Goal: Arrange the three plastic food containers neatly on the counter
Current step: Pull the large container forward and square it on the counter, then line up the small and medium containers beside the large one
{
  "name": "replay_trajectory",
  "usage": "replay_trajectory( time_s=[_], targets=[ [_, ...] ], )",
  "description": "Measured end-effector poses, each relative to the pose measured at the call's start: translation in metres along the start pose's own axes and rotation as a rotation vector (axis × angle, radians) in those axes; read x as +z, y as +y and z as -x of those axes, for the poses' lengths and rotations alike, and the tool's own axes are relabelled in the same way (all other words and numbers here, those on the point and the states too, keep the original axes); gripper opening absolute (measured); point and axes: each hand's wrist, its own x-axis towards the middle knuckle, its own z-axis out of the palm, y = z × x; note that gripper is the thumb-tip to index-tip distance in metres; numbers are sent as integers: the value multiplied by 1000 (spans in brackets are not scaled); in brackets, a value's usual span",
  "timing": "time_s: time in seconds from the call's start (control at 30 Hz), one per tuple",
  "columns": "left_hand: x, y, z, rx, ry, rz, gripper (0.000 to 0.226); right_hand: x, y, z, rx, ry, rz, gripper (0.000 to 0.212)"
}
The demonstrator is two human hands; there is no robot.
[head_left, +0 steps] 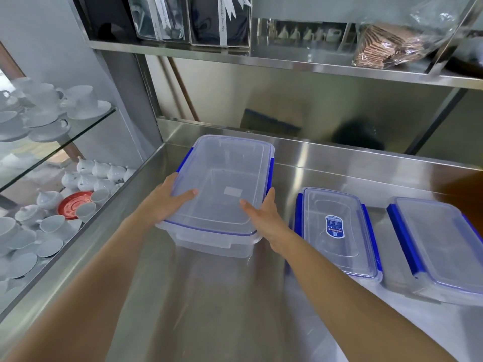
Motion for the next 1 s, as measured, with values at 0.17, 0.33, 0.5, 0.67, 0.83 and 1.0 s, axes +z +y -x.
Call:
replay_trajectory(
  time_s=[0.17,0.33,0.5,0.67,0.83,1.0],
  targets=[
    [-15,-9,-3,23,29,55,81,13,-6,-2,-10,-86,55,102],
    [-24,-15,-8,-25,25,70,80,21,-9,-7,-30,-99,110,99],
    [-26,-3,-2,-81,106,-144,75,14,-12,-7,-40,-76,120,84],
    [2,67,31,260,615,-212,42,-24,-17,4,-242,226,253,47],
    [98,151,85,458,229,424,19,-83,-3,20,-213,559,391,34],
    [200,139,106,255,-82,229,61,-132,28,48,-68,721,538,41]
  ],
)
